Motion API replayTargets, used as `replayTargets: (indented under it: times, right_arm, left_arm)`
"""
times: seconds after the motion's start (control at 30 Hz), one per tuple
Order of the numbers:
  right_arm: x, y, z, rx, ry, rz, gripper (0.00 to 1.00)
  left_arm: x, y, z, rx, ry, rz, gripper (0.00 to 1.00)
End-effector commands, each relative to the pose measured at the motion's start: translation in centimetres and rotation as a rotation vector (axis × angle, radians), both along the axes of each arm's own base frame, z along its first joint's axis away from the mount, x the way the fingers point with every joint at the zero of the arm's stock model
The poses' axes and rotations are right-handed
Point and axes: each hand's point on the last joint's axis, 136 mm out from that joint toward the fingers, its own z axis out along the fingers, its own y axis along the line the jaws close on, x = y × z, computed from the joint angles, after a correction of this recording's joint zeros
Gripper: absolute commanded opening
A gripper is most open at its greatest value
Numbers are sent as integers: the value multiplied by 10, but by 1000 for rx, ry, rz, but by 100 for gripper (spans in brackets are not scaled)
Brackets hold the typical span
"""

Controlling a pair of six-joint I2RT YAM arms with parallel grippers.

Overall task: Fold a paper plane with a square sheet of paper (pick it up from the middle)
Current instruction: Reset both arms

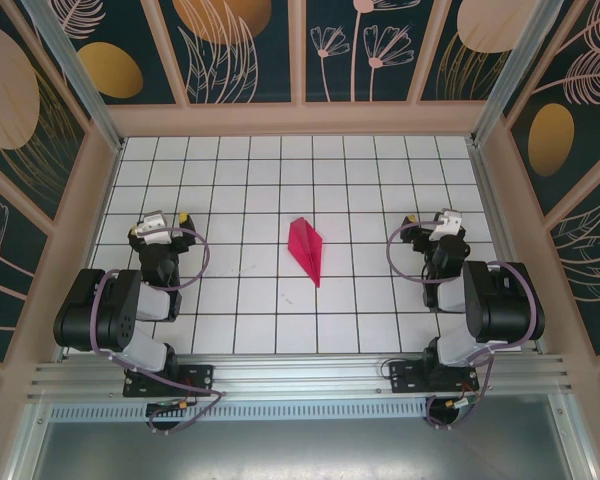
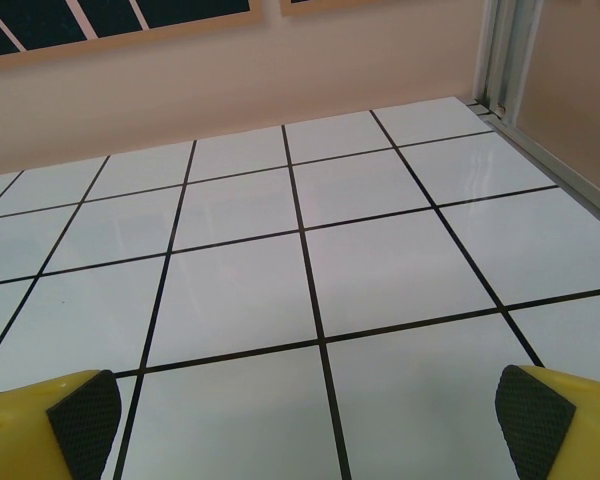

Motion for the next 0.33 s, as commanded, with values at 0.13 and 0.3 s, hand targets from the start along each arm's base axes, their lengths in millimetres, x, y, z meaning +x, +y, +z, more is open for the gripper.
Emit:
replayTargets:
  times: [0.13,0.3]
  right_arm:
    - [4,4,15,-9,-60,21,99]
    - [4,4,15,-9,-60,21,99]
  left_arm:
    - [6,0,10,-1,-31,-5,98]
    - [4,0,11,0,-41,-6,99]
